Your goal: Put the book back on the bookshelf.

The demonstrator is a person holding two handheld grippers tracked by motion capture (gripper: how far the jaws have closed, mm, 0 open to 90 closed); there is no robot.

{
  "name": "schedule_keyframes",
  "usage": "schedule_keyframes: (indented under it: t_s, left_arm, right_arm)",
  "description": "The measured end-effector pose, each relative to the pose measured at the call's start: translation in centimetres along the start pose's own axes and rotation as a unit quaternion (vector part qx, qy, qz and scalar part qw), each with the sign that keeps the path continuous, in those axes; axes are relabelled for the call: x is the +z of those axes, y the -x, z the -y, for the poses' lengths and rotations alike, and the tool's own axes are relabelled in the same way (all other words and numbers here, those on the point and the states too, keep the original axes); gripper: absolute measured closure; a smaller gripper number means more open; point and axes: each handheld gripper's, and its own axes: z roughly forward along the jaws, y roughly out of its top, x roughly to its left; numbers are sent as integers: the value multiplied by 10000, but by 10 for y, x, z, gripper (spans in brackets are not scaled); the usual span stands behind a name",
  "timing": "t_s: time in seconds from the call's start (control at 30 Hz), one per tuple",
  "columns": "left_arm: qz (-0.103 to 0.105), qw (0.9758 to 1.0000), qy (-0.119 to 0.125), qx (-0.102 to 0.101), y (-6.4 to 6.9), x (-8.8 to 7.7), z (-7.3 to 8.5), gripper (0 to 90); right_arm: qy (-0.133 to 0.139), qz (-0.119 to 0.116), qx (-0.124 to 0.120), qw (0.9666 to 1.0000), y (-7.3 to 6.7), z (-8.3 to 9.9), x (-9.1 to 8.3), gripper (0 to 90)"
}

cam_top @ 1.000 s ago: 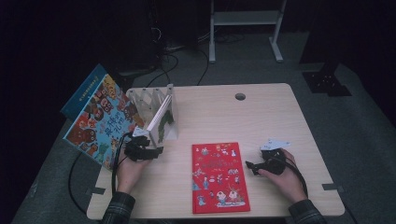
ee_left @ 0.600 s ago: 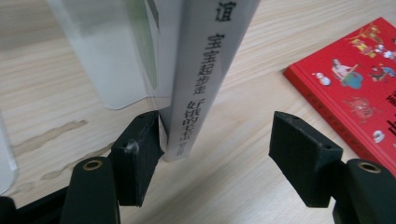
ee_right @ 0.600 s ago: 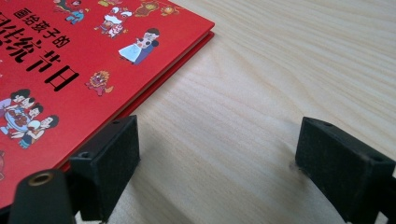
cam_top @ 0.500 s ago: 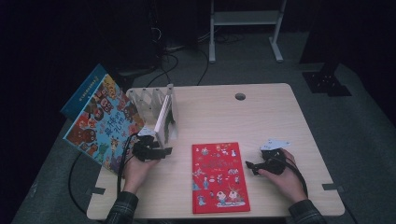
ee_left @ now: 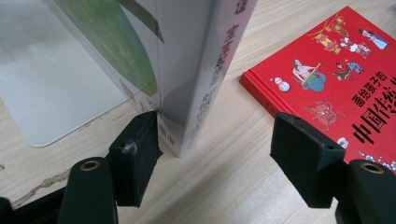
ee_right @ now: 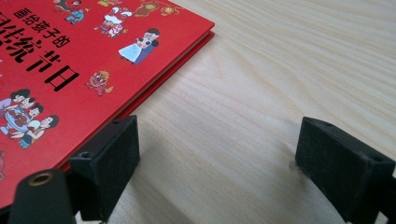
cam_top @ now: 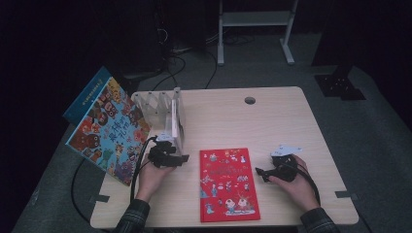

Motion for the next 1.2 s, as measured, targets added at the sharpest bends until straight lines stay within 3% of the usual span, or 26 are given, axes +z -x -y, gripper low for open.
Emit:
schedule_keyframes:
  t_s: [0.33, 0.43, 0.67, 0.83, 0.93, 1.07, 1.2]
  left_arm:
    - [-178, 9996, -79, 201, 2, -16, 7, 290]
    - [-208, 9994, 7, 285, 6, -21, 11, 310]
    - [-14, 9965, 128, 825, 21, -29, 28, 393]
    - [202, 9957, -31, 903, 39, -28, 38, 398]
    - [339, 9942, -142, 1010, 49, -25, 41, 387]
    - [524, 9903, -312, 1252, 62, -17, 42, 351]
    - [626, 9858, -458, 1490, 73, -8, 41, 323]
  right_arm:
    - [2, 4, 14, 10000, 0, 0, 0, 128]
    - [0, 5, 16, 10000, 0, 0, 0, 128]
    - [0, 10, 8, 10000, 0, 0, 0, 128]
    - [1, 9, 21, 10000, 0, 0, 0, 128]
    - [1, 13, 16, 10000, 0, 0, 0, 128]
    - [-3, 19, 21, 10000, -1, 0, 0, 136]
    - [-12, 58, 77, 10000, -1, -2, -5, 213]
